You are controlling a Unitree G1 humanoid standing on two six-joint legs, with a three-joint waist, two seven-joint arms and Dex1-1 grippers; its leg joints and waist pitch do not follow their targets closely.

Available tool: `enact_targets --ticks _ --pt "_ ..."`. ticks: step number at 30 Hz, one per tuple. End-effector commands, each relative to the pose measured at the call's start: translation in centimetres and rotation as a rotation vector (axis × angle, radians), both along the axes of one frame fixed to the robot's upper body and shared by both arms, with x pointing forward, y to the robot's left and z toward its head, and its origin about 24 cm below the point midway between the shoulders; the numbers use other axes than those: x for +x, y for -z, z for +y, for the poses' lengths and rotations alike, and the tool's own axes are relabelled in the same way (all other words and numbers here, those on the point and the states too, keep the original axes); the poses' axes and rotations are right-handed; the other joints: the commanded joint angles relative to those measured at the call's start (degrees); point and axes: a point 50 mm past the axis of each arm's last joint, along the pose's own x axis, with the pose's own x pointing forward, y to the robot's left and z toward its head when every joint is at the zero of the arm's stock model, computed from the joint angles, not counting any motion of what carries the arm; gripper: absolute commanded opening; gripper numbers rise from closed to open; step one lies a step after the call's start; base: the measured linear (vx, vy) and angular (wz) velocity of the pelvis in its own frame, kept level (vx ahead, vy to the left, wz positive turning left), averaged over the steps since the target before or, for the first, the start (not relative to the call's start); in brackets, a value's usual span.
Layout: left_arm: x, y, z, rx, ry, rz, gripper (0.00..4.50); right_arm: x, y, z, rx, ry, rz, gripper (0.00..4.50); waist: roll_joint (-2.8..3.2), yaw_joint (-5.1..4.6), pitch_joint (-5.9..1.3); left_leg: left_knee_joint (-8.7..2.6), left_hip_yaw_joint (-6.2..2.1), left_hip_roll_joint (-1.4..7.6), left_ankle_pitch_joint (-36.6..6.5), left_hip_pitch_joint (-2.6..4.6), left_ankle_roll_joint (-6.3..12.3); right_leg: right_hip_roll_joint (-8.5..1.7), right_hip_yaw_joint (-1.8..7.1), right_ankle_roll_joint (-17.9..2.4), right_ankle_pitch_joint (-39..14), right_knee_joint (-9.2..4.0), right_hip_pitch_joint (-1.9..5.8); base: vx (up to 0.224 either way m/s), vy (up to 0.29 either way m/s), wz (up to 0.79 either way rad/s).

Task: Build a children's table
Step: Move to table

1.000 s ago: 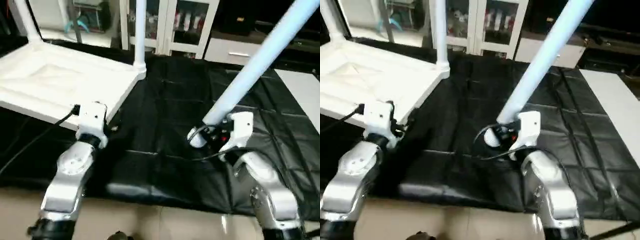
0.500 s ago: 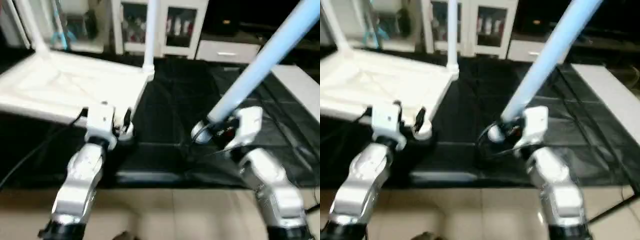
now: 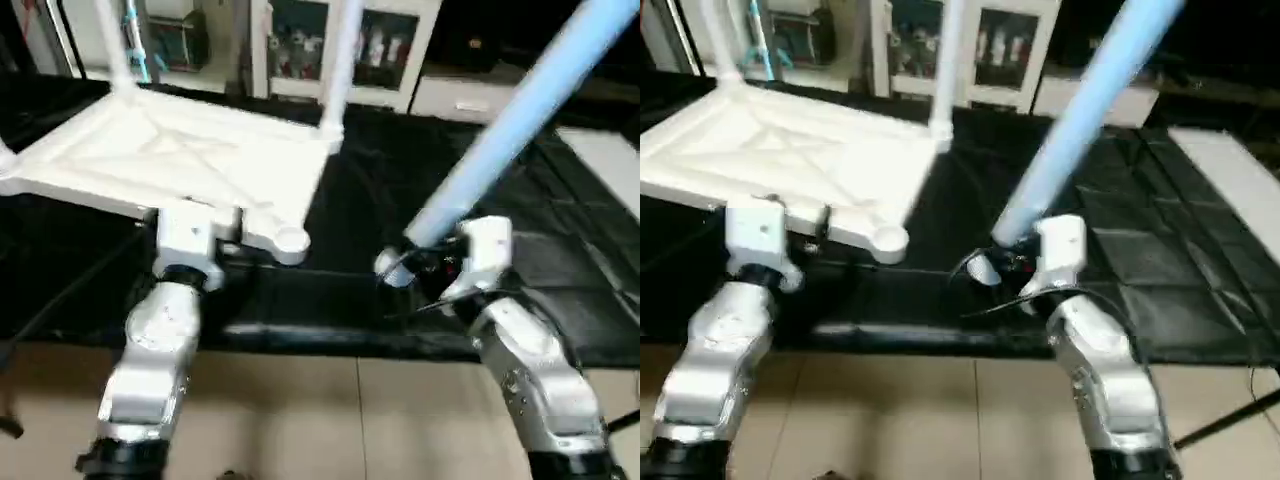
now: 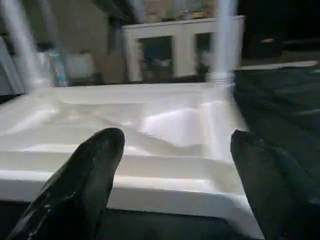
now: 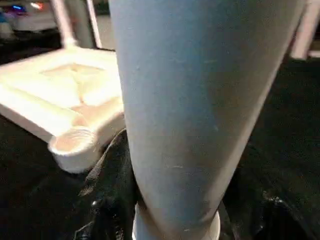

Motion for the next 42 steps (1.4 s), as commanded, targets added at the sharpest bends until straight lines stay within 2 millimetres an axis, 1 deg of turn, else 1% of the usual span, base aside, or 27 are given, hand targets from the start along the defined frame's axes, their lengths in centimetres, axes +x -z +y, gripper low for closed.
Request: enact_targets --ticks 1,6,9,10,15,17,18,19,20,22,23,24,25,26,27,29,31,32,33,34,35,37,38,39,40,41,42 --pt "0.1 -0.9 0.1 0.004 0.007 -0.042 3.91 0.2 -0.7 0.2 0.002 -0.003 -0.029 1.85 -0.43 1.34 -2.9 -3.15 0.4 1.64 -0.9 -0.31 1.02 -5.82 3.32 2.3 -1.5 -6.55 3.21 -0.04 -0.063 -0.05" --pt "0.2 -1.0 -0.3 -0.012 0.01 -0.044 3.91 0.0 -0.8 -0.1 -0.02 0.002 -0.035 1.85 1.17 -0.24 -0.95 -5.57 0.78 3.45 -33.3 4.73 -3.07 -3.45 0.94 -3.1 -34.1 -9.75 2.24 -0.008 -0.013 -0.01" --pt "0.3 -1.1 -0.5 -0.016 0.017 -0.046 3.91 0.0 -1.0 -0.2 -0.028 0.005 -0.043 1.85 1.87 -0.92 -0.28 -6.56 0.22 3.81 -40.0 7.25 -2.31 -2.77 -0.54 -4.0 -33.1 -10.86 3.43 0.02 0.04 -0.05" --pt "0.3 -1.2 -0.6 -0.019 0.02 -0.048 3.91 0.0 -1.0 -0.3 -0.026 0.006 -0.044 1.85 2.1 -0.15 -0.58 -7.43 -0.18 2.4 -35.9 2.73 0.25 -4.21 -1.21 -2.6 -33.3 -11.12 8.14 0.097 0.098 0.06" --pt "0.4 -1.2 -0.7 -0.025 0.031 -0.048 3.91 0.1 -1.1 -0.5 -0.039 0.02 -0.047 1.85 2.3 0.39 -1.84 -4.73 0.3 0.98 -11.9 -0.29 9.5 -6.89 -4.57 -3.2 -28.4 -14.32 13.05 0.105 0.076 0.34" --pt "0.4 -1.2 -0.8 -0.025 0.036 -0.047 3.91 0.2 -1.1 -0.6 -0.042 0.029 -0.05 1.85 3.52 -1.67 -2.9 -5.34 -4.08 0.4 -3.4 6.47 19.29 0.1 -7.39 -5.0 -12.2 -9.62 10.08 0.234 0.044 0.67" --pt "0.5 -1.1 -0.9 -0.025 0.037 -0.047 3.91 0.2 -1.1 -0.8 -0.041 0.035 -0.051 1.85 4.06 -3.75 -3.65 -4.37 -11.25 2.73 3.1 13.64 32.41 2.26 -6.52 -3.1 -12.7 -2.05 2.56 0.273 0.013 0.68" --pt "0.5 -1.1 -0.9 -0.025 0.037 -0.047 3.91 0.2 -1.1 -0.8 -0.041 0.035 -0.051 1.85 3.54 -4.35 -3.81 -3.89 -14.01 4.5 9.1 14.98 37.06 1.71 -4.63 -0.9 -14.4 0.26 0.01 0.124 0.001 0.33" --pt "0.5 -1.1 -0.9 -0.023 0.037 -0.046 3.91 0.2 -1.1 -0.8 -0.04 0.033 -0.05 1.85 3.49 -3.78 -3.67 -2.67 -15.34 5.19 18.7 14.56 39.9 0.28 -1.93 1.6 -13.9 3.15 -3.07 0.189 -0.038 0.54" --pt "0.5 -1.1 -1.0 -0.022 0.043 -0.046 3.91 0.2 -1.2 -0.9 -0.042 0.034 -0.056 1.85 0.84 -3.56 -2.81 -4.66 -12.94 1.83 14.8 9.53 30.45 -0.9 3.06 2.7 -0.8 2.65 -3.21 0.035 -0.12 0.49" --pt "0.5 -1.1 -1.0 -0.02 0.045 -0.045 3.91 0.2 -1.2 -1.0 -0.018 0.043 -0.052 1.85 -0.14 -3.03 -2.24 -4.32 -10.64 -1.43 8.8 7.51 25.2 -1.83 4.85 1.3 3.4 -1.78 -1.47 -0.007 -0.1 0.4" --pt "0.5 -1.1 -1.0 -0.02 0.045 -0.045 3.91 0.2 -1.2 -1.0 -0.018 0.043 -0.052 1.85 -3.59 -1.9 -1.8 -0.89 -4.3 -5.76 -4.6 5.5 17.34 -4.27 9.99 2.0 -1.1 -7.85 3.07 0.16 -0.086 0.49" --pt "0.4 -1.0 -1.0 -0.022 0.046 -0.043 3.91 0.2 -1.2 -1.1 -0.01 0.052 -0.051 1.85 -4.86 -0.44 -0.34 4.66 -1.71 -7.75 -10.5 2.73 15.31 -6.39 13.03 3.9 -14.2 -12.16 5.28 0.198 -0.065 0.19" --pt "0.4 -1.0 -1.0 -0.024 0.046 -0.043 3.91 0.2 -1.2 -1.1 -0.013 0.053 -0.052 1.85 -3.62 0.04 -1.86 6.89 -2.24 -5.58 -8.4 0.86 10.59 -9.23 13.74 -1.7 -19.8 -9.35 9.73 0.198 -0.065 0.19" --pt "0.4 -1.0 -1.1 -0.029 0.05 -0.043 3.91 0.3 -1.2 -1.2 -0.016 0.055 -0.051 1.85 -3.34 0.58 -1.47 7.06 -2.37 -4.97 -4.7 -0.83 7.34 -7.96 12.42 -5.2 -12.7 -8.52 10.95 0.184 -0.027 -0.03" --pt "0.3 -0.9 -1.3 -0.041 0.071 -0.038 3.91 0.3 -1.1 -1.3 -0.021 0.064 -0.046 1.85 -1.48 0.8 -0.87 5.89 -2.42 -3.19 -0.9 -0.47 4.18 -8.05 10.16 -13.9 -8.1 -9.76 10.65 0.173 0.005 0.03" --pt "0.3 -0.8 -1.5 -0.049 0.094 -0.032 3.91 0.3 -1.1 -1.4 -0.025 0.067 -0.046 1.85 1.14 0.71 -0.98 -0.1 -2.36 -0.26 4.3 -0.49 4.37 -4.62 5.54 -16.2 -10.6 -9.84 10.48 0.15 0.106 0.02" --pt "0.3 -0.8 -1.6 -0.048 0.105 -0.029 3.91 0.3 -1.1 -1.4 -0.026 0.068 -0.046 1.85 4.4 -0.63 -1.59 -4.96 -4.76 3.45 -0.3 4.97 5.64 0.17 0.76 -10.5 -9.9 -6.2 6.96 0.148 0.147 0.03" --pt "0.2 -0.7 -1.7 -0.046 0.111 -0.027 3.91 0.3 -1.1 -1.4 -0.025 0.069 -0.045 1.85 3.96 -4.56 -3.2 -6.07 -10.84 7.55 -7.2 10.7 12.34 1.59 -1.03 -4.6 -11.6 2.34 0.71 0.171 0.159 0.06" --pt "0.1 -0.6 -2.1 -0.074 0.154 -0.017 3.91 0.3 -1.1 -1.6 -0.026 0.072 -0.045 1.85 4.06 -3.47 -3.52 -3.39 -10.03 6.3 -2.3 11.1 16.23 0.84 -0.57 -0.3 -7.6 4.02 -1.75 0.175 0.117 0.04" --pt "-0.1 -0.4 -2.5 -0.088 0.193 -0.005 3.91 0.3 -1.1 -1.7 -0.025 0.075 -0.045 1.85 3.95 -3.64 -3.49 -2.87 -9.61 5.66 5.8 10.57 17.47 0.57 -0.58 1.7 -5.1 4.45 -2.46 0.175 0.117 0.04" --pt "-0.5 0.0 -3.3 -0.11 0.311 0.019 3.91 0.2 -1.2 -1.9 -0.024 0.079 -0.046 1.85 2.27 -2.2 -4.02 -0.38 -6.09 3.69 49.0 8.77 18.0 -0.65 1.03 5.9 10.0 1.7 -3.92 0.094 0.064 0.01" --pt "-0.5 0.1 -3.3 -0.104 0.315 0.02 3.91 0.3 -1.2 -2.0 -0.024 0.08 -0.046 1.85 1.57 -2.01 -3.94 0.05 -4.89 2.92 53.4 8.56 16.89 -1.37 1.75 4.6 14.6 0.03 -4.22 0.059 0.041 0.01" --pt "-0.5 0.2 -3.2 -0.091 0.316 0.021 3.91 0.3 -1.2 -2.1 -0.024 0.082 -0.046 1.85 -1.78 -2.16 -3.98 1.59 -2.21 -0.94 43.0 6.04 13.13 -3.98 4.93 2.6 26.4 -5.19 -2.1 0.0 0.0 0.0" --pt "-0.2 0.4 -2.9 -0.069 0.296 0.024 3.91 0.3 -1.3 -2.4 -0.025 0.087 -0.042 1.85 -2.37 -0.45 -3.77 3.03 -1.8 -2.5 19.6 0.61 10.65 -9.97 9.07 -0.6 44.1 -3.83 3.4 0.0 0.0 0.0" --pt "0.0 0.5 -2.8 -0.06 0.292 0.03 3.91 0.3 -1.3 -2.5 -0.029 0.088 -0.04 1.85 -2.68 -0.05 -3.72 1.82 -2.05 -0.9 11.8 0.65 9.5 -11.11 8.62 -3.3 47.7 -4.79 3.58 0.0 0.0 0.0" --pt "0.1 0.6 -2.7 -0.05 0.302 0.036 3.91 0.2 -1.3 -2.5 -0.033 0.086 -0.04 1.85 -1.77 -0.42 -3.66 -0.51 -1.72 -0.27 6.2 1.06 6.26 -7.78 5.96 -8.0 44.8 -4.17 3.83 0.0 0.0 0.0"
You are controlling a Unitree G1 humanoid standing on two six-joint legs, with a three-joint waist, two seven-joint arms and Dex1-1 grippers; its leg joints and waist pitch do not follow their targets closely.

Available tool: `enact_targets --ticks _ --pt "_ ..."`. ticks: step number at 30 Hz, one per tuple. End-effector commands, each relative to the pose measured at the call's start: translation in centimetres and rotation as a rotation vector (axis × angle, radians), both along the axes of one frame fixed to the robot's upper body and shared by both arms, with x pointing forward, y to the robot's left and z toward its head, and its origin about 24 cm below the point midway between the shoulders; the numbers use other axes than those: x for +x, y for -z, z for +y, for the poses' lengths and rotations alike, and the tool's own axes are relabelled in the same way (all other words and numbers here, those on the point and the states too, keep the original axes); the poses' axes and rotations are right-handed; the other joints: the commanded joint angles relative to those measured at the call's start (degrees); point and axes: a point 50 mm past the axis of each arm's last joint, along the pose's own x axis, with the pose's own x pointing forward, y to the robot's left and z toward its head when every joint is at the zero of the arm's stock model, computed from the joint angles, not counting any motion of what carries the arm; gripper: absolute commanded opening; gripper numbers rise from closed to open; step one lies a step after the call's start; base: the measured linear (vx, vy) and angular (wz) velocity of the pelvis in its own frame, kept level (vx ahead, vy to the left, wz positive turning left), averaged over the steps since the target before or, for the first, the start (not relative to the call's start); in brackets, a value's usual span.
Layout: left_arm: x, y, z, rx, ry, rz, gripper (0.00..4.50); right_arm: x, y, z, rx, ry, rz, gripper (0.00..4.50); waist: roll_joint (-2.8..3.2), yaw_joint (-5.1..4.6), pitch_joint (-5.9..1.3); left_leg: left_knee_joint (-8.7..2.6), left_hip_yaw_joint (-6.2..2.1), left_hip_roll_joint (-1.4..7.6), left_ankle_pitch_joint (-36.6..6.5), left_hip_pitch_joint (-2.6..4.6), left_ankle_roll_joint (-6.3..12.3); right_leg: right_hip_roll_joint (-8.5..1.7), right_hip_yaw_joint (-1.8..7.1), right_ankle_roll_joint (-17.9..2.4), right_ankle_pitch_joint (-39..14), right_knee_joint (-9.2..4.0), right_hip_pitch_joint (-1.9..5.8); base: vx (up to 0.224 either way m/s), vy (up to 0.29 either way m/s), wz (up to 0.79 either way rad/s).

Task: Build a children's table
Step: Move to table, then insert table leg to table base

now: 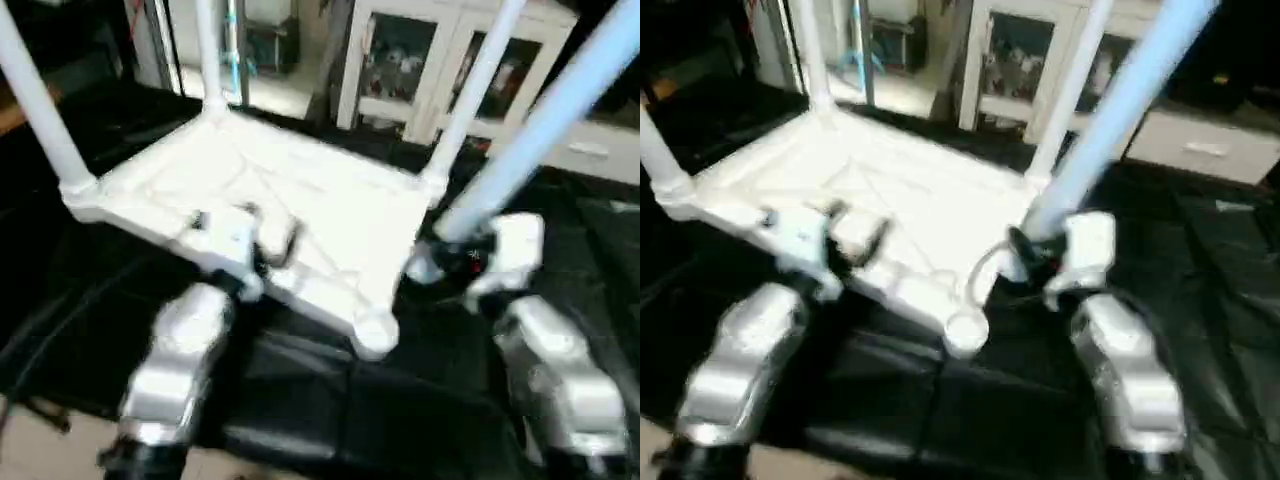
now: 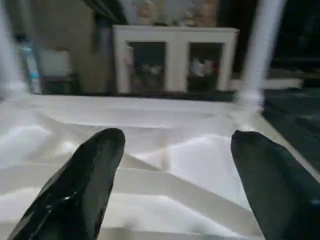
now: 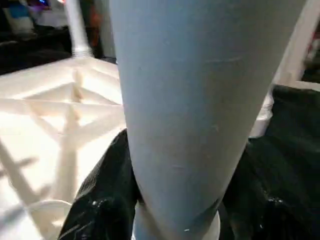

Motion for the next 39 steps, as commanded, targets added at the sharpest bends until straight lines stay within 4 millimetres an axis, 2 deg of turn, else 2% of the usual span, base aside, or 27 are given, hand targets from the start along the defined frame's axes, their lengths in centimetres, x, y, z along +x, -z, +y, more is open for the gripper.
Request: enact_targets --ticks 1,3,4,5,7,9,12,15,17,18,20,22,25,26,27,28,29,30,31,32,33,34,35,36,37,38,39 --pt "0.3 0.1 0.8 0.035 0.001 0.0 3.91 0.0 -0.8 -0.2 0.0 -0.002 -0.026 1.85 0.83 0.42 -3.1 -4.67 -1.6 7.05 5.9 0.43 2.23 -4.35 1.48 -13.6 25.1 -3.5 5.09 0.0 0.0 0.0" --pt "0.3 0.2 0.9 0.049 0.098 0.007 3.91 -0.2 -0.7 -0.3 -0.023 -0.033 -0.022 1.85 1.99 -0.92 -2.46 -6.05 -2.39 9.1 -1.3 1.64 2.23 -3.57 0.6 -16.1 4.4 -4.09 4.42 0.0 0.0 0.0" --pt "0.3 0.2 1.0 0.065 0.14 0.011 3.91 -0.3 -0.8 -0.3 -0.036 -0.05 -0.021 1.85 2.15 -1.17 -1.96 -6.5 -2.08 9.43 -8.8 1.95 1.18 -3.85 0.6 -15.6 -3.6 -4.94 4.05 0.0 0.0 0.0" --pt "0.2 0.2 1.1 0.068 0.224 0.035 3.91 -0.5 -0.8 -0.4 -0.039 -0.081 -0.013 1.85 2.2 -1.1 -1.76 -6.61 -1.8 9.36 -12.3 2.13 0.37 -4.14 0.6 -15.1 -7.1 -5.45 3.92 -0.073 0.001 0.07" --pt "0.0 0.2 1.4 0.133 0.443 0.079 4.18 -0.9 -1.1 -0.8 -0.026 -0.18 0.004 1.85 1.68 -0.66 -1.02 -6.84 -0.18 9.16 -22.2 2.95 -2.79 -4.67 1.08 -11.7 -21.1 -7.02 2.9 -0.085 -0.024 0.17" --pt "0.2 0.4 1.5 0.191 0.51 0.102 4.24 -1.0 -1.2 -1.0 -0.02 -0.227 0.019 1.85 1.72 -0.46 -0.92 -7.04 0.17 9.18 -23.4 3.13 -3.73 -4.87 1.28 -9.2 -26.6 -7.51 2.68 -0.062 -0.021 0.12" --pt "1.2 0.6 1.8 0.317 0.643 0.149 4.4 -1.5 -1.4 -1.4 -0.058 -0.362 0.043 1.85 1.99 -0.34 -1.13 -7.27 0.34 9.41 -20.1 2.62 -3.91 -5.17 1.36 -8.2 -25.8 -7.57 2.94 0.0 0.0 0.0" --pt "2.1 0.4 1.8 0.313 0.631 0.157 4.4 -1.3 -1.6 -1.6 -0.091 -0.374 0.042 1.85 1.92 -0.41 -1.35 -7.31 0.44 9.69 -16.8 1.92 -3.93 -5.55 1.38 -9.8 -21.8 -7.08 3.6 0.0 0.0 0.0" --pt "3.4 -0.3 1.5 0.215 0.487 0.106 4.4 -0.8 -1.9 -1.9 -0.092 -0.318 0.033 1.85 1.94 -0.44 -1.77 -7.04 0.53 9.89 -14.2 1.65 -3.74 -5.77 1.23 -12.2 -17.3 -6.62 4.04 0.0 0.0 0.0" --pt "3.9 -0.6 1.4 0.178 0.393 0.085 4.4 -0.7 -1.9 -2.0 -0.097 -0.282 0.032 1.85 2.5 -0.29 -1.82 -6.8 0.73 9.84 -12.4 1.75 -3.33 -5.77 1.27 -13.4 -14.8 -6.42 3.94 0.0 0.0 0.0" --pt "4.2 -0.8 1.5 0.084 0.254 0.061 4.4 -0.6 -1.6 -2.1 -0.105 -0.221 0.04 1.85 2.08 -0.62 -1.99 -6.59 0.89 10.04 -9.9 1.18 -2.68 -5.75 1.13 -15.0 -11.5 -5.96 4.51 0.0 0.0 0.0" --pt "3.4 -0.6 2.0 -0.108 -0.019 0.039 4.4 -0.6 -0.9 -1.8 -0.05 -0.106 0.05 1.85 1.49 -0.59 -2.32 -6.21 1.18 10.15 -5.3 0.72 -0.73 -5.97 0.96 -16.9 -6.9 -5.56 5.03 0.0 0.0 0.0" --pt "2.4 0.1 2.2 -0.184 -0.117 0.073 4.4 -1.0 -0.7 -0.9 -0.019 -0.099 0.044 1.85 1.05 -0.37 -3.02 -5.59 1.61 10.43 0.6 1.26 1.71 -5.41 0.83 -18.4 -0.4 -4.68 4.96 0.05 -0.005 0.0" --pt "2.4 0.1 2.2 -0.184 -0.117 0.073 4.4 -1.0 -0.7 -0.9 -0.019 -0.099 0.044 1.85 1.76 -0.61 -2.99 -5.84 0.96 11.17 4.5 1.43 2.74 -3.83 -0.09 -18.4 3.6 -4.4 4.57 0.08 -0.014 0.02" --pt "2.0 0.2 2.1 -0.163 -0.125 0.072 4.4 -1.1 -0.6 -0.4 -0.005 -0.109 0.049 1.85 2.43 -1.17 -3.22 -6.49 -0.3 13.12 5.9 2.31 4.75 -2.33 -1.45 -18.1 3.8 -3.7 3.88 0.0 0.0 0.0" --pt "1.6 0.3 1.9 -0.139 -0.115 0.068 4.4 -1.1 -0.5 0.0 0.006 -0.117 0.05 1.85 3.06 -1.4 -3.5 -7.42 -2.34 16.85 9.7 3.29 9.57 -2.06 -2.82 -16.8 1.5 -2.47 2.75 0.051 -0.088 0.05" --pt "1.5 0.3 1.7 -0.123 -0.109 0.061 4.4 -1.1 -0.4 0.3 0.014 -0.12 0.052 1.85 3.49 -1.38 -3.53 -7.65 -3.04 18.34 12.4 3.9 12.39 -1.83 -3.47 -15.6 -0.4 -1.7 1.79 0.028 -0.078 0.05" --pt "1.4 0.3 1.6 -0.119 -0.108 0.06 4.4 -1.1 -0.4 0.4 0.017 -0.121 0.053 1.85 3.64 -1.38 -3.39 -8.48 -3.78 20.44 16.4 4.13 18.09 -1.63 -4.12 -13.5 -4.6 0.44 0.47 0.019 -0.115 0.1" --pt "1.4 0.2 1.5 -0.1 -0.098 0.05 4.4 -1.1 -0.4 0.6 0.017 -0.125 0.054 1.85 3.43 -1.17 -3.24 -8.94 -3.45 20.95 17.0 3.94 20.02 -1.64 -4.47 -13.1 -5.3 1.36 -0.04 0.01 -0.161 0.12" --pt "1.6 0.1 1.6 -0.104 -0.094 0.053 4.4 -1.0 -0.4 0.7 0.017 -0.126 0.054 1.85 2.97 -0.86 -3.16 -8.62 -2.72 20.22 16.3 3.95 23.23 -1.9 -3.8 -13.8 -5.2 2.44 -0.95 0.01 -0.161 0.12" --pt "1.6 0.1 1.6 -0.104 -0.094 0.053 4.4 -1.0 -0.4 0.7 0.017 -0.126 0.054 1.85 1.82 -0.96 -3.62 -6.5 -1.24 16.97 13.2 3.12 25.23 -3.52 -2.0 -18.0 -1.2 0.52 -0.16 0.003 -0.192 0.09" --pt "1.6 0.1 1.7 -0.11 -0.099 0.056 4.4 -0.9 -0.4 0.7 0.017 -0.123 0.054 1.85 -1.72 0.25 -4.0 3.2 4.96 3.95 1.2 -1.87 20.39 -3.98 0.93 -22.6 3.0 -6.18 3.94 -0.02 -0.17 0.09" --pt "1.6 0.1 1.7 -0.098 -0.096 0.055 4.4 -0.9 -0.5 0.7 0.018 -0.118 0.055 1.85 -1.72 1.75 -4.01 6.35 4.95 2.75 -4.7 -2.93 15.45 -6.54 1.7 -23.0 -0.8 -7.55 5.55 -0.02 -0.17 0.09" --pt "1.5 0.1 1.8 -0.093 -0.109 0.065 4.4 -0.8 -0.5 0.6 0.016 -0.106 0.056 1.85 -0.89 2.17 -2.72 5.36 3.44 4.06 -2.0 -3.92 6.16 -8.09 1.51 -16.7 -7.3 -7.72 5.85 -0.039 -0.161 -0.01" --pt "1.5 0.1 1.9 -0.088 -0.115 0.07 4.4 -0.8 -0.5 0.5 0.014 -0.101 0.057 1.85 -0.62 2.65 -2.18 3.8 2.85 4.3 -0.2 -3.47 3.43 -8.03 0.95 -11.4 -10.2 -8.01 5.74 -0.048 -0.15 -0.07" --pt "1.5 0.1 1.9 -0.083 -0.117 0.07 4.4 -0.8 -0.5 0.4 0.014 -0.098 0.057 1.85 0.25 2.92 -1.96 0.61 1.61 5.82 0.2 -2.73 2.36 -7.86 1.26 -3.1 -16.2 -8.33 5.86 -0.048 -0.15 -0.07" --pt "1.4 0.1 1.9 -0.079 -0.118 0.07 4.4 -0.9 -0.5 0.4 0.014 -0.096 0.058 1.85 1.12 2.48 -2.25 -2.31 0.61 7.69 1.2 -2.29 3.58 -6.11 -0.45 1.8 -17.7 -8.01 5.93 -0.059 -0.108 -0.04"
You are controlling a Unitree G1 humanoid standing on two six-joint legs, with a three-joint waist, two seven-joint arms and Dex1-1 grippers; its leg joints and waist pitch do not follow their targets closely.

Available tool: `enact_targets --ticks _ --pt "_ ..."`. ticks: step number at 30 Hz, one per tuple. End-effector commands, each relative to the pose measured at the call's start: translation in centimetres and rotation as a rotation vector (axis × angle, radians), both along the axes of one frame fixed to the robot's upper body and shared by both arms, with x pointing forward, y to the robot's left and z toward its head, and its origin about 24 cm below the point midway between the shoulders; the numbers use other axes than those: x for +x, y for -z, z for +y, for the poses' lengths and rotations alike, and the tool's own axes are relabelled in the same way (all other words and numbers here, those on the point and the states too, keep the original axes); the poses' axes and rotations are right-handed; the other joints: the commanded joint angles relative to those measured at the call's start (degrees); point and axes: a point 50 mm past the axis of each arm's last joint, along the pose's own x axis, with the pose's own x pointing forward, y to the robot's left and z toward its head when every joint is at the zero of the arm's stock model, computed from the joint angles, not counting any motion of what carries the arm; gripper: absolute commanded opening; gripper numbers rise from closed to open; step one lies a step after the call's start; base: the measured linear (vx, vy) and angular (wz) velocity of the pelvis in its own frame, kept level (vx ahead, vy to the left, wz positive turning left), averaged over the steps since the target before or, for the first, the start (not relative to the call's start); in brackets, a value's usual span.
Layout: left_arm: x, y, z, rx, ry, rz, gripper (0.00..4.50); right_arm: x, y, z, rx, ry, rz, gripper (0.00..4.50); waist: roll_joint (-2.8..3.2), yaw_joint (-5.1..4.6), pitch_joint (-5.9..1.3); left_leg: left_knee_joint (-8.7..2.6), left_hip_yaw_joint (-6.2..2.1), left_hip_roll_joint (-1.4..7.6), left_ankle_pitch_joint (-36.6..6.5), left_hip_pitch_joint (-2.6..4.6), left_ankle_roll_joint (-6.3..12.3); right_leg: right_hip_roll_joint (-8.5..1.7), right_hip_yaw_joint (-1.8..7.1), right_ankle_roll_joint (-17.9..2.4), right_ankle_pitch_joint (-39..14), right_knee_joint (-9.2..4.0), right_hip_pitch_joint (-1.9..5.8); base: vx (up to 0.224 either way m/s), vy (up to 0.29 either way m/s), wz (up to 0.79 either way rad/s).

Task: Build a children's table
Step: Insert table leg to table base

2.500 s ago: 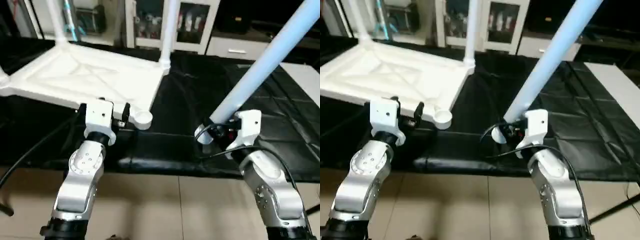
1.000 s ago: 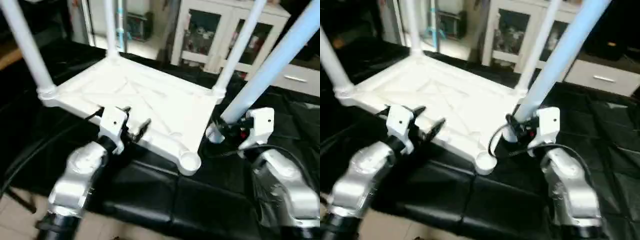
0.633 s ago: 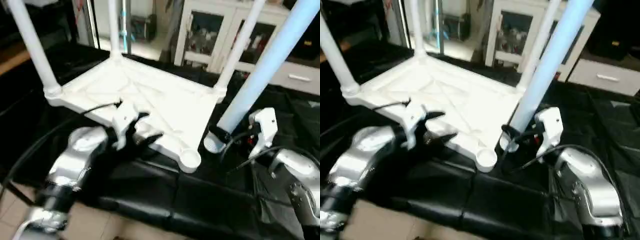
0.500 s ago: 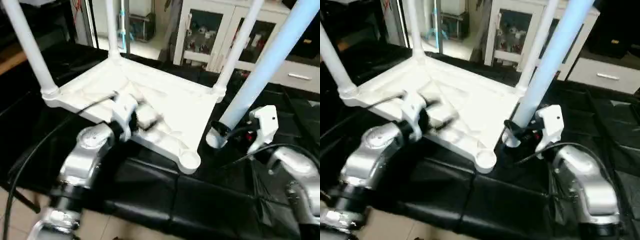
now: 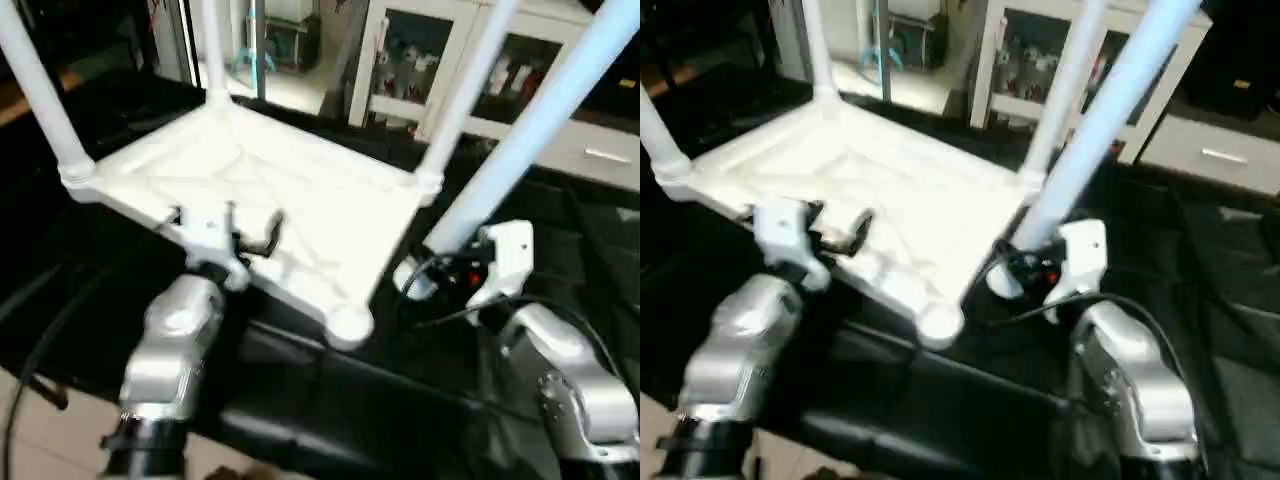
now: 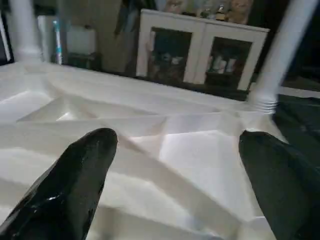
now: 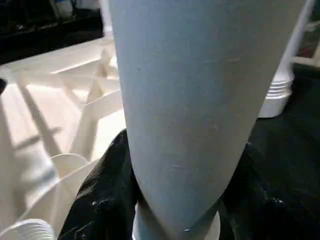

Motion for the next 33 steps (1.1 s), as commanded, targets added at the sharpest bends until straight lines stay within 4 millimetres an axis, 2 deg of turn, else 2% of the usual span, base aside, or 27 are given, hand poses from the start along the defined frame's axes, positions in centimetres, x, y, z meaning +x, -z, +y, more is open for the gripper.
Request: enact_targets --ticks 1,3,4,5,6,8,10,12,13,14,15,18,19,20,21,22,23,24,25,26,27,28,29,30,31,32,33 --pt "-0.1 -0.1 0.4 0.019 -0.021 0.003 4.4 0.1 -0.6 -0.1 -0.014 0.007 -0.022 1.85 1.0 0.65 -3.17 -5.44 -2.21 5.54 -0.6 0.5 1.73 -7.26 3.51 9.6 -16.2 -8.64 4.02 0.0 0.0 0.0" --pt "-0.2 -0.1 0.5 0.037 -0.025 0.003 4.4 0.0 -0.6 0.0 -0.015 0.007 -0.02 1.85 0.67 0.27 -2.85 -6.85 -2.17 6.91 -5.7 2.1 1.44 -7.89 2.8 8.4 -18.2 -9.5 3.81 -0.03 -0.036 0.01" --pt "-0.2 -0.1 0.5 0.037 -0.025 0.003 4.4 0.0 -0.6 0.0 -0.015 0.007 -0.02 1.85 0.75 0.31 -2.71 -6.98 -1.66 6.55 -7.0 2.38 0.91 -8.07 2.64 7.7 -19.9 -9.94 3.82 -0.064 -0.044 0.21" --pt "-0.2 -0.1 0.6 0.059 -0.019 -0.004 4.4 0.0 -0.6 0.1 -0.016 0.005 -0.019 1.85 0.95 0.55 -2.27 -6.91 -0.72 5.88 -8.4 3.23 -0.69 -8.42 2.35 6.7 -24.9 -11.16 3.43 0.0 0.0 0.0" --pt "-0.2 -0.1 0.5 0.077 0.008 -0.008 4.4 0.1 -0.5 0.3 -0.017 -0.001 -0.017 1.85 1.11 0.5 -2.02 -7.09 -0.6 5.94 -9.0 3.47 -1.25 -8.5 2.09 6.1 -26.7 -11.51 3.38 0.0 0.0 0.0" --pt "-0.2 -0.2 0.5 0.11 0.051 -0.011 4.4 0.2 -0.5 0.4 -0.023 -0.012 -0.016 1.85 1.61 0.1 -1.54 -8.31 -1.43 7.67 -13.4 4.04 -3.21 -8.84 1.34 4.9 -28.4 -11.72 3.7 0.0 0.0 0.0" --pt "-0.2 -0.2 0.7 0.133 0.076 -0.009 4.4 0.2 -0.5 0.5 -0.029 -0.019 -0.017 1.85 1.85 -0.01 -2.13 -8.89 -2.09 8.46 -13.5 3.47 -4.36 -9.55 2.11 3.2 -22.3 -10.46 4.5 0.0 0.0 0.0" --pt "0.1 -0.3 1.0 0.163 0.098 -0.006 4.4 0.3 -0.6 0.5 -0.039 -0.024 -0.019 1.85 2.58 0.15 -2.35 -8.98 -1.9 8.33 -11.2 3.17 -4.98 -9.83 2.85 0.5 -15.8 -9.41 4.58 0.0 0.0 0.0" --pt "0.1 -0.4 1.0 0.16 0.112 -0.002 4.4 0.3 -0.6 0.4 -0.042 -0.023 -0.022 1.85 2.49 0.28 -2.61 -8.81 -1.48 8.23 -8.4 3.05 -5.02 -9.89 3.27 -1.9 -11.0 -8.52 4.63 0.0 0.0 0.0" --pt "0.1 -0.6 1.0 0.148 0.114 -0.009 4.4 0.3 -0.7 0.3 -0.044 -0.019 -0.024 1.85 2.33 0.35 -2.75 -8.63 -1.21 8.15 -7.3 3.14 -5.03 -9.91 3.42 -2.7 -9.3 -8.29 4.57 0.0 0.0 0.0" --pt "0.1 -0.7 0.9 0.143 0.114 -0.013 4.4 0.3 -0.7 0.3 -0.045 -0.017 -0.024 1.85 2.7 0.47 -3.02 -8.42 -1.08 8.19 -4.0 2.94 -4.82 -9.89 3.45 -4.5 -4.5 -7.49 4.8 0.0 0.0 0.0" --pt "-0.1 -0.8 0.6 0.118 0.115 -0.015 4.4 0.2 -0.8 0.1 -0.045 -0.007 -0.026 1.85 3.61 -0.15 -3.42 -9.24 -3.3 12.31 -0.3 4.01 -4.8 -7.62 1.79 -3.4 2.0 -5.84 4.22 0.0 0.0 0.0" --pt "-0.5 -0.6 0.2 0.107 0.121 -0.01 4.4 -0.1 -0.6 0.0 -0.044 -0.003 -0.022 1.85 3.67 -0.9 -3.69 -10.83 -5.8 17.17 4.5 5.84 0.4 -6.67 1.25 -0.7 -0.4 -1.7 1.71 0.029 -0.05 0.13" --pt "-0.5 -0.5 0.2 0.106 0.121 -0.008 4.4 -0.1 -0.6 -0.1 -0.044 -0.003 -0.021 1.85 3.65 -0.92 -3.62 -11.1 -6.04 17.87 7.0 6.41 2.78 -6.35 1.43 -0.9 -1.8 -0.24 0.29 0.029 -0.05 0.13" --pt "-0.5 -0.5 0.2 0.106 0.121 -0.008 4.4 -0.1 -0.6 -0.1 -0.044 -0.003 -0.021 1.85 3.14 -1.56 -3.5 -11.3 -5.3 17.2 10.6 5.93 7.91 -5.81 2.27 -2.5 -1.6 1.73 -1.09 0.025 -0.099 0.14" --pt "-0.7 -0.3 0.1 0.101 0.122 -0.005 4.4 -0.2 -0.4 -0.1 -0.045 -0.002 -0.017 1.85 2.46 -1.89 -3.82 -10.28 -4.72 15.26 13.1 5.77 13.64 -5.86 3.1 -7.4 0.4 1.52 -1.56 0.01 -0.161 0.07" --pt "-1.3 0.0 -0.3 0.074 0.134 -0.022 4.4 -0.5 -0.2 0.2 -0.039 -0.008 -0.007 1.85 1.3 -1.96 -3.89 -9.49 -3.65 13.39 12.4 5.0 16.25 -6.23 3.44 -11.8 3.2 0.3 -0.95 0.01 -0.161 0.07" --pt "-1.4 0.0 -0.3 0.067 0.146 -0.023 4.4 -0.5 -0.2 0.3 -0.038 -0.013 -0.007 1.85 0.46 -1.89 -4.05 -7.27 -1.48 9.69 10.0 3.68 17.77 -7.0 4.02 -17.7 7.2 -2.06 0.04 0.004 -0.199 0.04" --pt "-1.6 -0.1 -0.5 0.043 0.185 -0.027 4.4 -0.5 -0.2 0.4 -0.039 -0.032 -0.007 1.85 -1.05 1.56 -4.5 4.67 2.12 -0.21 -5.4 -1.64 9.19 -11.88 7.52 -23.7 7.2 -8.12 5.56 -0.009 -0.204 0.01" --pt "-1.7 -0.2 -0.4 0.041 0.202 -0.032 4.4 -0.5 -0.3 0.5 -0.045 -0.043 -0.01 1.85 -1.46 0.79 -4.01 4.92 1.54 -0.11 -3.8 -3.15 5.47 -11.79 7.52 -20.1 7.2 -7.28 5.95 -0.009 -0.204 0.01" --pt "-1.6 -0.3 -0.2 0.06 0.218 -0.041 4.4 -0.5 -0.4 0.5 -0.049 -0.052 -0.012 1.85 -0.99 1.28 -2.76 2.64 0.87 0.1 -0.7 -1.99 0.58 -11.07 6.11 -10.7 1.4 -8.53 4.6 -0.042 -0.18 0.02" --pt "-1.6 -0.4 -0.1 0.085 0.252 -0.049 4.4 -0.5 -0.4 0.4 -0.05 -0.062 -0.014 1.85 -0.57 1.37 -2.64 -0.9 -0.3 1.41 0.3 -1.47 0.47 -10.9 6.09 -1.4 -6.7 -8.6 5.43 -0.061 -0.135 0.03" --pt "-1.6 -0.5 0.1 0.099 0.292 -0.052 4.4 -0.4 -0.4 0.4 -0.049 -0.064 -0.013 1.85 0.08 1.48 -2.93 -2.65 -0.83 2.7 0.7 -1.2 1.29 -10.82 6.12 1.7 -8.6 -8.62 5.82 -0.061 -0.135 0.03" --pt "-1.7 -0.6 0.4 0.135 0.401 -0.036 4.4 -0.2 -0.4 0.2 -0.047 -0.065 -0.011 1.85 0.13 1.23 -3.31 -5.29 -1.93 5.1 1.2 -0.01 3.06 -7.86 4.11 7.3 -10.6 -8.0 5.07 -0.073 -0.116 -0.02" --pt "-1.8 -0.6 0.4 0.146 0.437 -0.027 4.4 -0.2 -0.4 0.1 -0.047 -0.066 -0.01 1.85 0.43 1.31 -3.16 -6.35 -2.34 6.75 -1.5 1.39 3.34 -7.87 3.42 9.9 -14.5 -8.5 4.17 -0.061 -0.093 0.02" --pt "-2.0 -0.5 0.6 0.182 0.481 -0.018 4.4 -0.2 -0.4 0.1 -0.047 -0.071 -0.008 1.85 0.3 1.33 -3.06 -6.59 -2.05 6.93 -2.8 1.97 2.61 -8.05 3.43 9.8 -16.1 -8.89 3.88 -0.061 -0.093 0.02" --pt "-2.0 -0.5 0.6 0.198 0.498 -0.015 4.4 -0.2 -0.4 0.1 -0.047 -0.074 -0.007 1.85 0.39 1.56 -2.38 -7.08 -1.09 6.33 -6.4 2.75 0.56 -8.34 3.22 9.0 -21.8 -10.04 3.58 -0.051 -0.048 0.1"
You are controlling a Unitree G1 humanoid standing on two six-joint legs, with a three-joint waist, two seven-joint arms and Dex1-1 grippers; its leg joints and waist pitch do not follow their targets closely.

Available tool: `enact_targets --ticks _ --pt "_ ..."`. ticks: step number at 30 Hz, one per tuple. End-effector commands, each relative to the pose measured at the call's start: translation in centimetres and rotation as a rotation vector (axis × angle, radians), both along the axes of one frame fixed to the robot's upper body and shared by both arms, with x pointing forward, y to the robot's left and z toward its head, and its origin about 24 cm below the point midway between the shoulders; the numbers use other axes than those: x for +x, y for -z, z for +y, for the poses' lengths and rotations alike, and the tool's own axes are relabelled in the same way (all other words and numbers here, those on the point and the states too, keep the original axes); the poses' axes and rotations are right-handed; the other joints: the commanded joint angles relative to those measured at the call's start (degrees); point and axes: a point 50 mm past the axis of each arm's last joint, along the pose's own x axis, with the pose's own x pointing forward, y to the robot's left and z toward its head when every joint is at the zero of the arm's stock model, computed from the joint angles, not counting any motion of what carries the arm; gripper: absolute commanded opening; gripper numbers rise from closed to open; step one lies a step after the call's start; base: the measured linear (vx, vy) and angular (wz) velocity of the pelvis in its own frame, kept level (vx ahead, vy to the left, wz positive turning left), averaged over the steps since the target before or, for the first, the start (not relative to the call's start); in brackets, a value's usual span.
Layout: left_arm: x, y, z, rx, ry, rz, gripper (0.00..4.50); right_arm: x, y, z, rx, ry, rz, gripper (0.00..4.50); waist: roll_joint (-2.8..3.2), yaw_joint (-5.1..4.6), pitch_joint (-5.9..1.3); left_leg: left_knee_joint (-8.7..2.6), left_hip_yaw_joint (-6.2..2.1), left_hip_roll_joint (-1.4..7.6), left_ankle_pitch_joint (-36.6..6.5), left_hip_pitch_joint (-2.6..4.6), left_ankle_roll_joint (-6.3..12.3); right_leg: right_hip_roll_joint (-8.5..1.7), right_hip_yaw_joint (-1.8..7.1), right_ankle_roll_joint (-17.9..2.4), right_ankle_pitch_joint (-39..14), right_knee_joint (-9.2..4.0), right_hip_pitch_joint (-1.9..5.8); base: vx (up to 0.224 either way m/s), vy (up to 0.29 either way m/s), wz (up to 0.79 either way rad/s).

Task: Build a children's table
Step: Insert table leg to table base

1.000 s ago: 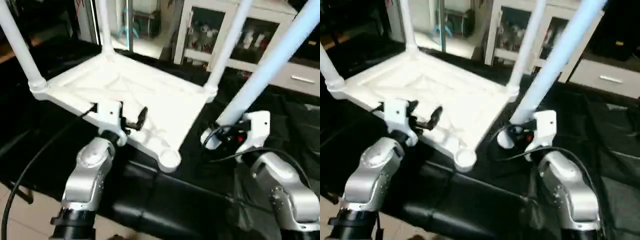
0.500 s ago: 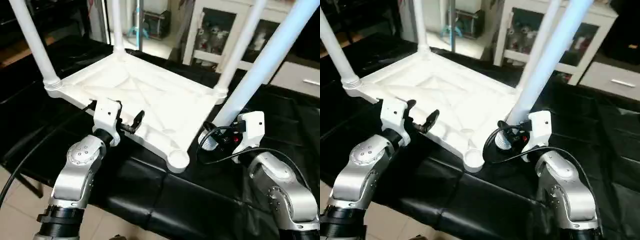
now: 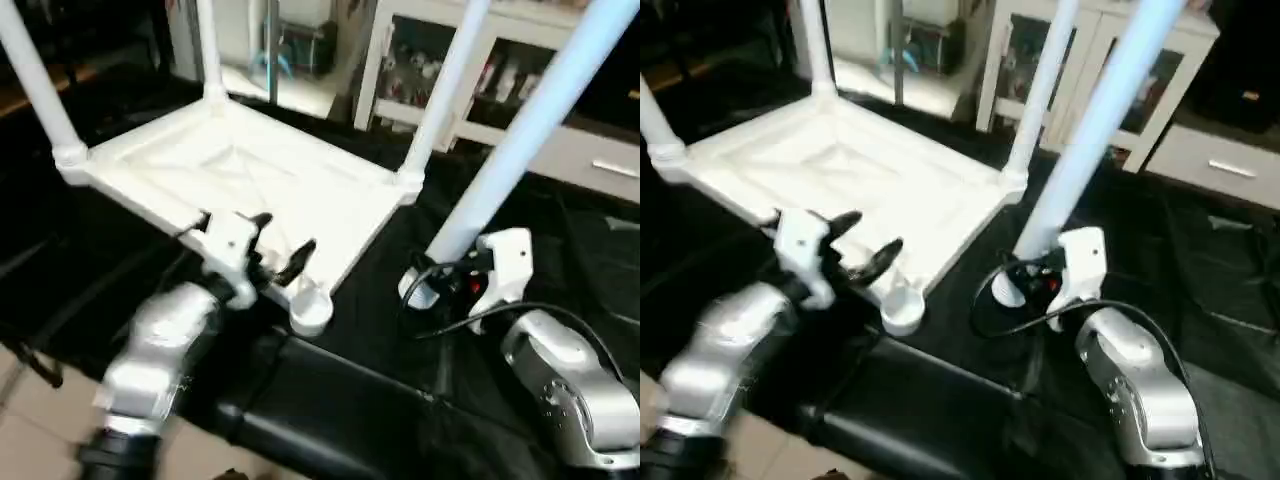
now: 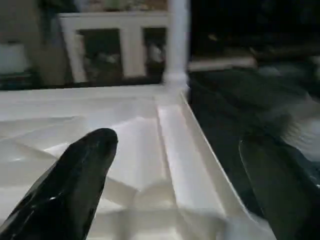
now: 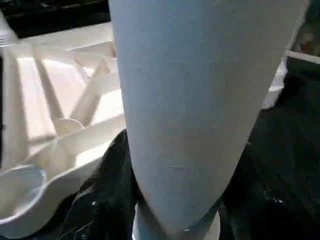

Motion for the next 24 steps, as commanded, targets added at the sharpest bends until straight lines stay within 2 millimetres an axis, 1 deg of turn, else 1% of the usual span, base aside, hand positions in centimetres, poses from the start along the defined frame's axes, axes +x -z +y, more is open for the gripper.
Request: enact_targets --ticks 1,2,3,4,5,6,7,8,9,10,11,12,13,14,15,16,17,18,19,20,21,22,23,24 --pt "-0.2 0.1 -0.2 0.069 0.119 0.002 4.4 0.2 -0.6 -0.3 0.002 -0.016 -0.021 1.85 0.44 0.56 -1.54 -4.17 -1.14 4.48 -11.7 2.59 2.67 -9.21 4.24 8.8 -31.2 -9.15 1.89 0.0 0.0 0.0" --pt "-0.2 0.1 -0.2 0.069 0.119 0.002 4.4 0.2 -0.6 -0.3 0.002 -0.016 -0.021 1.85 0.46 0.48 -1.21 -4.21 -1.05 4.37 -13.3 3.2 1.98 -9.36 3.77 8.6 -34.9 -9.88 1.77 0.0 0.0 0.0" --pt "0.0 0.1 0.6 0.185 0.194 0.006 4.4 0.2 -0.7 -0.3 0.0 -0.044 -0.024 1.85 0.71 0.14 -0.81 -4.15 -1.26 4.76 -18.0 4.85 0.6 -9.65 2.18 7.9 -40.2 -11.25 1.49 0.0 0.0 0.0" --pt "0.1 0.1 1.1 0.262 0.249 0.018 4.4 0.2 -0.7 -0.3 -0.005 -0.063 -0.027 1.85 1.02 0.1 -0.9 -4.9 -1.6 5.51 -21.1 5.25 -0.11 -9.69 1.36 7.8 -39.4 -11.21 2.39 0.0 0.0 0.0" --pt "0.2 0.1 1.3 0.292 0.289 0.033 4.4 0.2 -0.7 -0.4 -0.002 -0.075 -0.028 1.85 1.2 -0.08 -1.0 -5.64 -2.05 6.45 -22.6 5.06 -0.45 -9.99 1.2 7.3 -37.1 -10.68 3.13 0.0 0.0 0.0" --pt "0.2 0.1 1.3 0.3 0.296 0.034 4.4 0.2 -0.7 -0.4 -0.001 -0.078 -0.028 1.85 1.54 0.02 -1.35 -7.36 -3.25 8.66 -23.4 3.54 -1.31 -10.6 2.43 5.9 -29.7 -8.02 4.74 0.0 0.0 0.0" --pt "0.6 -0.2 1.6 0.361 0.353 0.031 4.4 0.3 -0.9 -0.5 0.003 -0.096 -0.033 1.85 1.52 0.02 -1.07 -7.83 -3.18 8.58 -24.6 3.52 -2.58 -11.46 3.57 4.2 -27.4 -7.91 4.22 0.0 0.0 0.0" --pt "0.8 -0.3 1.6 0.389 0.378 0.029 4.4 0.3 -0.9 -0.5 0.002 -0.102 -0.035 1.85 1.48 0.15 -1.22 -7.48 -2.84 7.84 -24.4 3.63 -3.4 -11.98 3.89 3.2 -27.8 -7.95 4.04 0.0 0.0 0.0" --pt "1.1 -0.3 1.7 0.426 0.42 0.04 4.4 0.3 -1.0 -0.5 0.004 -0.12 -0.035 1.85 0.93 0.43 -1.4 -6.8 -2.2 6.65 -20.5 3.34 -3.42 -12.77 4.23 2.2 -29.4 -8.61 4.17 0.013 0.056 0.0" --pt "1.3 -0.3 1.7 0.456 0.45 0.052 4.4 0.3 -1.0 -0.5 0.004 -0.134 -0.035 1.85 1.07 0.87 -1.67 -6.72 -1.98 6.59 -15.8 2.82 -2.47 -12.79 4.32 1.8 -27.2 -8.33 4.57 0.0 0.0 0.0" --pt "1.5 -0.3 1.7 0.487 0.485 0.073 4.4 0.3 -1.0 -0.6 0.0 -0.145 -0.035 1.85 1.04 0.86 -1.85 -6.77 -2.06 6.84 -14.0 2.79 -2.19 -12.39 4.22 1.7 -24.8 -7.88 4.49 0.025 0.061 -0.03" --pt "1.6 -0.3 1.7 0.494 0.491 0.076 4.4 0.3 -1.0 -0.6 -0.001 -0.147 -0.035 1.85 1.15 0.7 -2.23 -7.01 -2.24 7.5 -12.0 2.82 -2.38 -11.94 4.2 0.4 -18.6 -6.62 4.35 0.04 0.058 -0.03" --pt "2.5 -0.3 1.7 0.554 0.524 0.082 4.4 0.2 -1.0 -0.8 -0.008 -0.16 -0.031 1.85 0.98 0.54 -2.51 -6.91 -2.12 7.74 -9.4 3.15 -2.77 -11.73 4.32 -1.3 -12.2 -5.52 3.97 0.069 0.075 0.0" --pt "2.7 -0.4 1.7 0.567 0.532 0.08 4.4 0.2 -1.0 -0.8 -0.01 -0.163 -0.029 1.85 0.86 0.49 -2.48 -6.79 -1.93 7.4 -8.3 3.17 -2.47 -11.54 4.37 -1.7 -10.2 -5.4 3.71 0.056 0.046 0.02" --pt "2.8 -0.4 1.6 0.574 0.538 0.078 4.4 0.2 -1.0 -0.8 -0.011 -0.165 -0.028 1.85 0.68 0.55 -3.04 -6.3 -1.56 7.09 -4.8 3.43 -2.87 -11.75 4.63 -3.9 -3.9 -4.04 3.54 0.058 0.028 0.05" --pt "3.5 -0.2 1.3 0.582 0.549 0.082 4.4 0.2 -0.9 -0.7 -0.013 -0.175 -0.025 1.85 0.13 0.6 -3.28 -5.71 -1.03 6.48 0.3 3.01 -1.88 -11.59 5.08 -5.6 3.2 -2.9 3.4 0.056 0.02 0.06" --pt "3.5 -0.2 1.2 0.584 0.551 0.084 4.4 0.2 -0.9 -0.7 -0.013 -0.176 -0.025 1.85 -0.11 0.55 -3.34 -5.47 -0.78 6.07 2.1 2.95 -1.07 -11.44 5.24 -6.6 6.1 -2.34 3.27 0.056 0.02 0.06" --pt "3.8 0.4 0.9 0.611 0.581 0.115 4.4 0.2 -0.9 -0.6 -0.015 -0.182 -0.025 1.85 -0.47 0.68 -3.38 -5.21 -0.48 5.59 4.1 2.28 0.93 -11.49 5.65 -8.2 8.9 -1.87 3.61 0.0 0.0 0.0" --pt "4.0 0.6 0.8 0.63 0.58 0.121 4.4 0.2 -0.9 -0.5 -0.018 -0.184 -0.026 1.85 -0.57 0.88 -3.47 -4.88 -0.14 5.29 4.5 2.37 2.29 -11.47 6.15 -9.6 10.7 -1.42 3.31 0.0 0.0 0.0" --pt "4.4 0.9 0.9 0.678 0.565 0.112 4.4 0.2 -1.0 -0.5 -0.017 -0.183 -0.029 1.85 -0.72 0.83 -3.42 -4.84 -0.11 5.23 4.5 2.12 2.95 -11.37 6.4 -10.0 11.1 -1.27 3.36 0.0 0.0 0.0" --pt "4.7 1.0 0.8 0.683 0.549 0.099 4.4 0.2 -1.0 -0.5 -0.018 -0.181 -0.033 1.85 0.34 0.99 -3.66 -4.66 -0.29 5.22 4.9 1.92 4.14 -11.34 6.48 -10.5 11.9 -1.0 3.5 0.0 0.0 0.0" --pt "4.9 0.8 0.6 0.649 0.525 0.085 4.4 0.2 -1.2 -0.5 -0.019 -0.176 -0.038 1.85 -0.05 0.86 -3.71 -4.57 -0.25 5.29 5.1 1.9 4.77 -11.13 6.43 -10.5 12.3 -1.13 3.42 0.0 0.0 0.0" --pt "5.1 0.7 0.5 0.618 0.514 0.078 4.4 0.2 -1.2 -0.6 -0.019 -0.173 -0.041 1.85 -0.21 0.75 -3.6 -4.59 -0.33 5.5 4.7 1.66 5.22 -11.2 6.39 -11.0 12.1 -1.18 3.52 0.0 0.0 0.0" --pt "5.2 0.6 0.4 0.597 0.511 0.077 4.4 0.2 -1.3 -0.6 -0.02 -0.172 -0.042 1.85 -0.31 0.85 -3.41 -4.71 -0.39 5.69 3.1 1.53 5.15 -11.41 6.41 -11.2 9.7 -1.46 3.6 0.0 0.0 0.0"
